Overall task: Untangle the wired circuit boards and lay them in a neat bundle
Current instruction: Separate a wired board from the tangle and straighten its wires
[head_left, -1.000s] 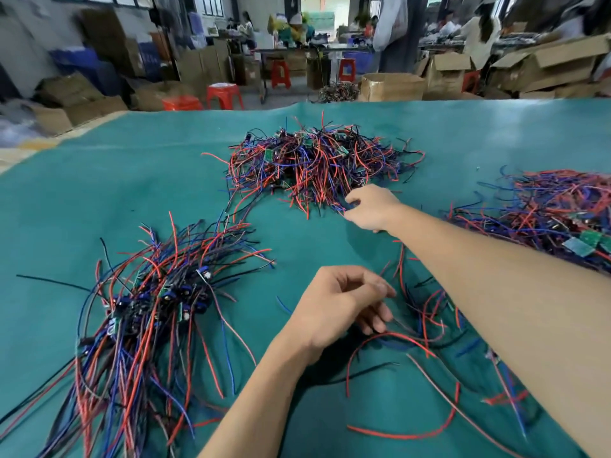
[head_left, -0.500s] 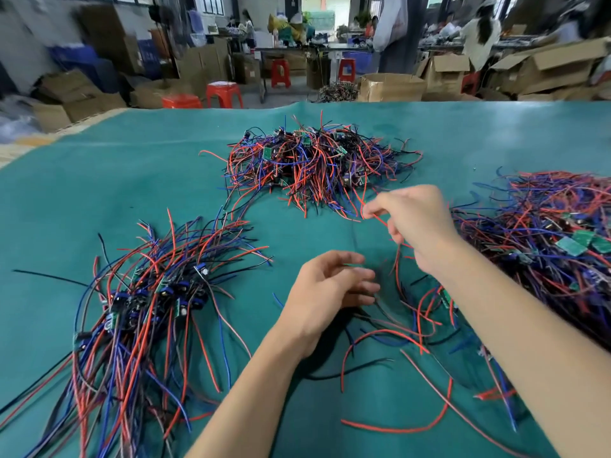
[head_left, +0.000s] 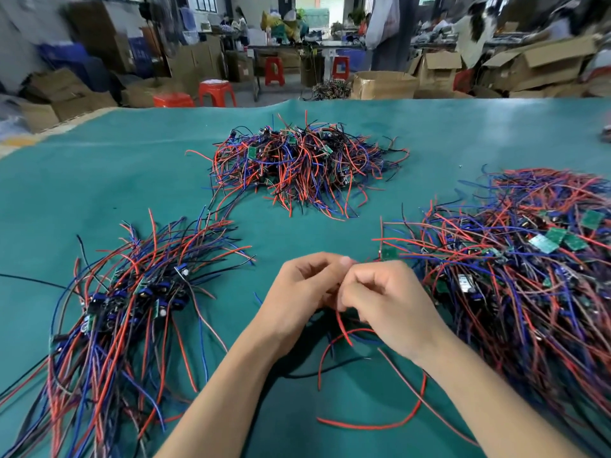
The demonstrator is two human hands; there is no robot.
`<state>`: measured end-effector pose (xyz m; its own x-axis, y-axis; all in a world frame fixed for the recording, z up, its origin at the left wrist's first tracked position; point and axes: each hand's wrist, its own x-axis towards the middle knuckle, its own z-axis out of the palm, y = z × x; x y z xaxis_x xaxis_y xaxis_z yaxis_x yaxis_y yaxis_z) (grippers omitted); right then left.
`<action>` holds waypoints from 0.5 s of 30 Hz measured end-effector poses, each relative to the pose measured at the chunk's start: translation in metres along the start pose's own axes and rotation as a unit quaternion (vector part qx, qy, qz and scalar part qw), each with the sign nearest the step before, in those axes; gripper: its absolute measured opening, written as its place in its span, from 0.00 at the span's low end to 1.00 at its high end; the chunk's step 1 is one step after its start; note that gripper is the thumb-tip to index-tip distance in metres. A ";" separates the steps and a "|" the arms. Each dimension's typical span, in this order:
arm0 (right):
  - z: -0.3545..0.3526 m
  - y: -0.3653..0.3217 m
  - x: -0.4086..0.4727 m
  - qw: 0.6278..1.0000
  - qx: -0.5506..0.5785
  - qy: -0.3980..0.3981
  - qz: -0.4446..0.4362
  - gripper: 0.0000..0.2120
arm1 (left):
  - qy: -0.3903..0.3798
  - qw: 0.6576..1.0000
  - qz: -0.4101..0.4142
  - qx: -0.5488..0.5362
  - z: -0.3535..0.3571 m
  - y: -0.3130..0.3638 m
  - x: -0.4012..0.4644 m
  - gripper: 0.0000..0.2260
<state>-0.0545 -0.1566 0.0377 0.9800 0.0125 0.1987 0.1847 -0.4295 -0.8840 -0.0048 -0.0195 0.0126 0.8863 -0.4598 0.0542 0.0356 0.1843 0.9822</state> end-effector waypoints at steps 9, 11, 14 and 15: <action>-0.002 0.009 0.000 0.988 -0.144 0.059 -0.003 0.10 | 0.039 0.992 -0.001 0.123 0.003 -0.003 -0.001 0.09; -0.009 0.014 0.003 0.972 -0.205 0.110 0.023 0.07 | 0.065 0.992 -0.008 0.106 0.003 -0.004 0.001 0.12; -0.019 0.019 0.005 0.934 -0.325 0.123 0.085 0.12 | 0.079 0.995 -0.017 0.061 0.002 -0.005 0.002 0.14; -0.020 0.020 0.005 0.924 -0.349 0.118 0.100 0.15 | 0.074 0.996 -0.019 0.043 0.001 -0.005 0.002 0.15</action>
<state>-0.0473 -0.1828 0.0297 0.9308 -0.2923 0.2197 -0.1722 -0.8804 -0.4418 -0.0035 -0.0217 0.0081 0.9434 -0.3316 -0.0047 0.0367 0.0903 0.9952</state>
